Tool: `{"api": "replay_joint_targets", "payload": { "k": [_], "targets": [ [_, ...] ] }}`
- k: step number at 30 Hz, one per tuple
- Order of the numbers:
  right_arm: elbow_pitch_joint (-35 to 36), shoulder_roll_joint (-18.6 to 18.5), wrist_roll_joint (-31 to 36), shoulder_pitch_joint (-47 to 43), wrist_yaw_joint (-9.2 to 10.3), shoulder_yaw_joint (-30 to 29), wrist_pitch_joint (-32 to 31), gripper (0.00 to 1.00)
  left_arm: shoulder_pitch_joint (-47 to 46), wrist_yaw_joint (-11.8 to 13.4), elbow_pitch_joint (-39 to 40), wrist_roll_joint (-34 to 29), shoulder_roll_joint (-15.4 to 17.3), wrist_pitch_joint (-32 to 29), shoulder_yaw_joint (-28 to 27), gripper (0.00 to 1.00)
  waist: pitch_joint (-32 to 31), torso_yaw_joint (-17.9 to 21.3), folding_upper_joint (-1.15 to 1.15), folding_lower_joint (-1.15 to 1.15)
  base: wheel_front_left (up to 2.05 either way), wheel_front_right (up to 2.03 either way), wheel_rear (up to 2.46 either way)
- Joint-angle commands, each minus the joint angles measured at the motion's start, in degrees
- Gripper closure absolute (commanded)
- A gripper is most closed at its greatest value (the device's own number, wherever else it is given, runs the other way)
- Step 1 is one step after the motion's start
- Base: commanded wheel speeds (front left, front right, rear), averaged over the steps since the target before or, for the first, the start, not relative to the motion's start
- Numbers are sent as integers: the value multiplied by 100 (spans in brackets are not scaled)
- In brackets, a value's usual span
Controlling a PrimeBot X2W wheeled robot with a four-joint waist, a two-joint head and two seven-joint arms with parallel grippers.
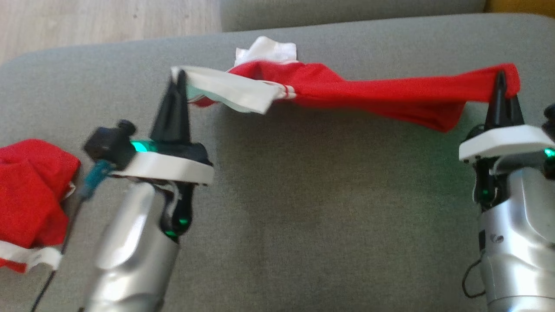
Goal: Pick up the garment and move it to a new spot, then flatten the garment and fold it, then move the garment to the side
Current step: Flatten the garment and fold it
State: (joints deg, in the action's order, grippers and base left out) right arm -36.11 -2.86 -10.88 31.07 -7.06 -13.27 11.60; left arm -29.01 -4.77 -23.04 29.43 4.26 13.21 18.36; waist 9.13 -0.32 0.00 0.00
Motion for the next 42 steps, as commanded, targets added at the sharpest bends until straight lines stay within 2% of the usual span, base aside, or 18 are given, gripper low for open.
{"api": "replay_joint_targets", "payload": {
  "k": [1,9,13,14,20,23,26,30,34,38,42],
  "targets": [
    [367,-2,-86,233,-43,213,-60,100,-132,44,432,81,201,80,-304,100,-134,-42,0,0,0,0,0],
    [1816,-2,-319,243,-43,665,-641,100,-156,278,2356,555,420,-270,-848,100,-619,-103,0,0,0,0,0],
    [2969,-2,-571,106,-43,945,-1225,100,-222,617,3640,747,521,-697,-1124,100,-842,-98,0,0,0,0,0],
    [2969,-2,-571,106,-43,945,-1225,100,-222,617,3640,747,521,-697,-1124,100,-842,-98,0,0,0,0,0],
    [4472,-2,-794,-213,-43,990,-2191,100,-422,1141,5095,888,551,-1232,-1399,100,-870,-78,0,0,0,0,0],
    [5077,-2,-781,-297,-43,892,-2635,100,-572,1310,5515,962,634,-1552,-1482,100,-724,-68,0,0,0,0,0],
    [5334,-2,-756,-254,-43,861,-3052,100,-761,1333,5420,975,805,-1823,-1506,100,-464,-57,0,0,0,0,0],
    [4990,-2,-783,265,-43,798,-3326,100,-1234,1132,4664,1027,1046,-1995,-1515,100,104,-24,0,0,0,0,0],
    [3936,-2,-252,1501,-43,886,-3184,100,-2236,695,3321,981,1400,-2008,-1499,100,778,6,0,0,0,0,0],
    [2341,-2,83,3041,-43,957,-2580,100,-3625,236,1644,791,1647,-1716,-1430,100,1298,-1,0,0,0,0,0],
    [812,-2,124,4420,-43,677,-1697,100,-4877,63,360,630,1647,-1189,-1418,100,1538,-105,0,0,0,0,0]
  ]
}}
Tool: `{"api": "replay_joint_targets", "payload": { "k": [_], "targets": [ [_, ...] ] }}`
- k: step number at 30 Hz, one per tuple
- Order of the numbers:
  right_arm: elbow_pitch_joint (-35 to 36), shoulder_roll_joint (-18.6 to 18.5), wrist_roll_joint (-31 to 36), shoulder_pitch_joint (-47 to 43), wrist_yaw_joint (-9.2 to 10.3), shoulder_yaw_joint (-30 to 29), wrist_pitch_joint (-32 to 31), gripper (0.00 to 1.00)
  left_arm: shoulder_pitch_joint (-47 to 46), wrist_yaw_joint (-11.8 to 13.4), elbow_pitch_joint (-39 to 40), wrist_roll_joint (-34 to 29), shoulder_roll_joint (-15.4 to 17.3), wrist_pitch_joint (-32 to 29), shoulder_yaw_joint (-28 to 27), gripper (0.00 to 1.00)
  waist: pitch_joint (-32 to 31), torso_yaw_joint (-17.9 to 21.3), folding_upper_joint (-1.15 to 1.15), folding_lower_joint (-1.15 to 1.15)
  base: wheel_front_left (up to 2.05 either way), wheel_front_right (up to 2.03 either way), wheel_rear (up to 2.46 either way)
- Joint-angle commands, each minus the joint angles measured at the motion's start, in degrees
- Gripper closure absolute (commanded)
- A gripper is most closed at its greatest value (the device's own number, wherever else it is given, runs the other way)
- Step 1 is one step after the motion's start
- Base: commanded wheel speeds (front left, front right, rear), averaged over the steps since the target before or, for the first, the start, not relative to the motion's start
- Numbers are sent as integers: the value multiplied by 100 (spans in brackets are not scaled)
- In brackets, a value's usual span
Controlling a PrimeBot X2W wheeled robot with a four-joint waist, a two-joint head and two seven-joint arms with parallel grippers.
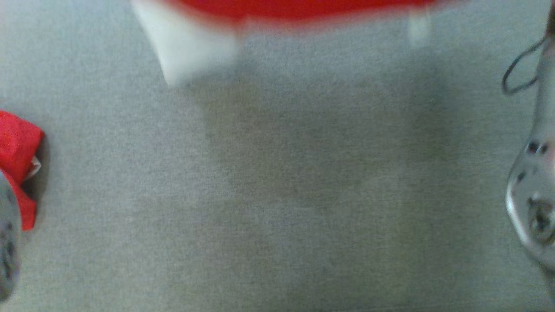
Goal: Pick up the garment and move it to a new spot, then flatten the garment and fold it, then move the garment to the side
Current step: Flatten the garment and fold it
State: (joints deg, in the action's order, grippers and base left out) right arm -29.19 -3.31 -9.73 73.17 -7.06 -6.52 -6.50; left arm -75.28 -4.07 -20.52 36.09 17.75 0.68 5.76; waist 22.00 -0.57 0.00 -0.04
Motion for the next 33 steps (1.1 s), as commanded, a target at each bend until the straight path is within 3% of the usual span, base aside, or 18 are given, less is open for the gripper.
{"api": "replay_joint_targets", "payload": {
  "k": [1,5,9,16,19,24,33],
  "targets": [
    [-192,44,26,462,-43,-32,329,100,-473,-41,-147,-56,279,206,-152,100,266,-120,0,4,0,0,0],
    [-1193,44,-3,1054,-43,47,1020,100,-932,-214,-879,-122,279,556,40,100,294,-212,0,4,0,0,0],
    [-2008,31,-80,1062,-43,-60,1355,100,-806,-307,-1320,-40,223,702,329,100,327,-310,0,4,0,0,0],
    [-3349,-127,-76,276,-43,-44,1011,100,362,-339,-1649,363,199,918,844,100,266,-388,0,4,0,0,0],
    [-3654,-162,-49,-24,-43,156,765,100,815,-339,-1634,489,277,970,998,100,187,-377,0,4,0,0,0],
    [-4088,-211,-95,-791,-43,681,337,100,2096,-340,-1330,754,681,963,1497,100,-169,-322,0,4,0,0,0],
    [-3911,-391,-560,-1810,-43,1790,-127,100,3933,-341,-360,1218,1418,461,2146,100,-721,-300,0,4,0,0,0]
  ]
}}
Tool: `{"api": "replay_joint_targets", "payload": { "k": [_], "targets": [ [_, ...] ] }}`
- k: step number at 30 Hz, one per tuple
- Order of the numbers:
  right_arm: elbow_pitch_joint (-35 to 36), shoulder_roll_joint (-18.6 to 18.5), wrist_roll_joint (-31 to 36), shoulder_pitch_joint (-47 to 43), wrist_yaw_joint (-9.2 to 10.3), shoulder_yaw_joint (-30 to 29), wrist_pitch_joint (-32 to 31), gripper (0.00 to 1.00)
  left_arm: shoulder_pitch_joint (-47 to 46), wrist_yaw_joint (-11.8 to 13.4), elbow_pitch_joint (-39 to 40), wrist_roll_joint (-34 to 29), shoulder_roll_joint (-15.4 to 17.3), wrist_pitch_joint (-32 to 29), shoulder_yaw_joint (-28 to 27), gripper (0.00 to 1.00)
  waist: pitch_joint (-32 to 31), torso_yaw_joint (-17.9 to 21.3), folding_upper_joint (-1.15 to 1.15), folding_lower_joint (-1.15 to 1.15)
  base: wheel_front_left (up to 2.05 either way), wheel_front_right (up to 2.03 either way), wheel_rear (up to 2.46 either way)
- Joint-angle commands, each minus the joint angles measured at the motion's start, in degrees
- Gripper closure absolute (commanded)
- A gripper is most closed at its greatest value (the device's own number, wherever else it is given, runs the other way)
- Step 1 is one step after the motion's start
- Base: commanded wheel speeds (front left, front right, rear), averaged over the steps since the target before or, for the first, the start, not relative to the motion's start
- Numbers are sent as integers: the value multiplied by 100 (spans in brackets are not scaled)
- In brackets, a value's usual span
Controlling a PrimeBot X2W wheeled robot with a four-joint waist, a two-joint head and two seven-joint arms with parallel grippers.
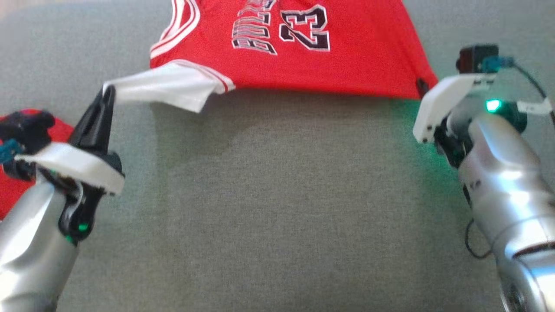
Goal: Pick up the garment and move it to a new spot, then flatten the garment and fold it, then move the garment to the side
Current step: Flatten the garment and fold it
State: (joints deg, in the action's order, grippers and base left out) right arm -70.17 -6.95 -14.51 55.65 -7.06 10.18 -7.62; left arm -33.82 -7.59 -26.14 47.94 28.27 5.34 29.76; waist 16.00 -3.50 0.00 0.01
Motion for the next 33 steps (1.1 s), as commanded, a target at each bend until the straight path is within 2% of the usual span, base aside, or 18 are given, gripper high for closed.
{"api": "replay_joint_targets", "payload": {
  "k": [1,8,18,28,31,33],
  "targets": [
    [265,-77,-187,-184,-43,238,-56,100,-84,11,306,56,424,-58,-230,100,-191,-19,0,-1,0,0,0],
    [1034,-487,-1076,-1032,-43,932,-473,100,686,104,1164,209,865,-552,-81,100,-597,-86,0,-1,0,0,0],
    [2488,-1387,-2290,-2137,-43,1790,-1677,100,1768,551,2766,591,1476,-1305,-12,100,-1222,-144,0,-1,0,0,0],
    [4021,-2190,-3007,-3399,-43,1722,-2993,100,2903,1093,4133,954,2110,-1847,41,100,-1784,-115,0,-1,0,0,0],
    [4560,-2334,-2948,-3733,-43,1434,-3189,100,3154,1198,4500,1093,2256,-1954,30,100,-1816,-117,0,-1,0,0,0],
    [4854,-2305,-2884,-3918,-43,1151,-3363,100,3221,1263,4648,1132,2310,-1933,-31,100,-1804,-112,0,-1,0,0,0]
  ]
}}
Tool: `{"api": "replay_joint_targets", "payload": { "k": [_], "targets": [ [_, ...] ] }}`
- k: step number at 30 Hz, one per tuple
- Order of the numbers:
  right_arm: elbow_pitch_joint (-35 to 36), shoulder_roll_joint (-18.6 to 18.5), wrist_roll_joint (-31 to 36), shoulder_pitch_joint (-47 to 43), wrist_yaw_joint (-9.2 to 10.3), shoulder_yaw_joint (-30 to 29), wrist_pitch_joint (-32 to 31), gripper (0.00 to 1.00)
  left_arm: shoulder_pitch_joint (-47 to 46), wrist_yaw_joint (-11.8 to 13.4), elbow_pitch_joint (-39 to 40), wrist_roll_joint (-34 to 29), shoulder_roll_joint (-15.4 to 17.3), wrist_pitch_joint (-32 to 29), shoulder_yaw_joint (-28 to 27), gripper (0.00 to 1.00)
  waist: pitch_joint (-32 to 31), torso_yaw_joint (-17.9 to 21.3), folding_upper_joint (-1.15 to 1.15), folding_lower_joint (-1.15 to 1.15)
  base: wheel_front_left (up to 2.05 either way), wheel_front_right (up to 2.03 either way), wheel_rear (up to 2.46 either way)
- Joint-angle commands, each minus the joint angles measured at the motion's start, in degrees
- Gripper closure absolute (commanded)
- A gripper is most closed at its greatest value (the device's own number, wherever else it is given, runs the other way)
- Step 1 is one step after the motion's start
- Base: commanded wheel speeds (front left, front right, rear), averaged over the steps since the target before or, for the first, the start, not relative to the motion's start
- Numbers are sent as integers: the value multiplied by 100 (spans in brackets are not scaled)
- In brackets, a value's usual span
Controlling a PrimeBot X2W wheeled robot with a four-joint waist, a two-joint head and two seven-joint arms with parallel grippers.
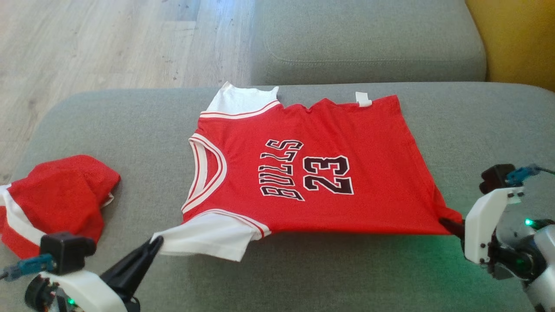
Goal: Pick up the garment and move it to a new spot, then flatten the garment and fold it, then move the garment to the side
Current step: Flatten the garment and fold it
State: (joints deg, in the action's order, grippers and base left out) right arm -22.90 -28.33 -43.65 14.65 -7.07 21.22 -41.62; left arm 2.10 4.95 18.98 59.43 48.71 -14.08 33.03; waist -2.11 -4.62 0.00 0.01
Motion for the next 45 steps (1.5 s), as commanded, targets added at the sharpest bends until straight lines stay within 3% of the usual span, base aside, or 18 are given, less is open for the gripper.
{"api": "replay_joint_targets", "payload": {
  "k": [1,7,17,27,38,39,40,41,42,45],
  "targets": [
    [255,-125,96,116,-42,-97,-54,100,-376,45,153,-43,282,47,-398,100,24,1,0,-1,0,0,0],
    [760,348,821,-7,-42,-902,-575,100,-721,-57,47,-182,228,-17,-366,100,266,-7,0,-1,0,0,0],
    [1113,1049,1862,395,-42,-1515,-1373,100,-1899,-655,-783,-502,-62,-443,-51,100,933,37,0,-1,0,0,0],
    [601,1424,2516,1424,-42,-1795,-1672,100,-3406,-1130,-1918,-952,-506,-713,315,100,1553,-2,0,-1,0,0,0],
    [-97,1489,2937,2126,-42,-1737,-1334,100,-4420,-1239,-2996,-1084,-910,-586,892,100,1807,-20,0,-1,0,0,0],
    [-108,1478,2998,2218,-42,-1764,-1141,6,-4479,-1240,-3083,-1089,-926,-566,917,100,1828,-26,0,-1,0,0,0],
    [-108,1478,2998,2218,-42,-1764,-1141,6,-4479,-1240,-3083,-1089,-926,-566,917,100,1828,-26,0,-1,0,0,0],
    [-179,1503,3044,2308,-42,-1852,-986,0,-4552,-1241,-3166,-1152,-941,-479,923,15,1844,-32,0,-1,0,0,0],
    [-240,1546,3082,2409,-42,-1929,-807,0,-4620,-1223,-3269,-1231,-969,-355,901,0,1856,-37,0,-1,0,0,0],
    [-473,1730,3135,2712,-42,-2269,-154,0,-4766,-1114,-3533,-1447,-1119,49,842,0,1862,-66,0,-1,0,0,0]
  ]
}}
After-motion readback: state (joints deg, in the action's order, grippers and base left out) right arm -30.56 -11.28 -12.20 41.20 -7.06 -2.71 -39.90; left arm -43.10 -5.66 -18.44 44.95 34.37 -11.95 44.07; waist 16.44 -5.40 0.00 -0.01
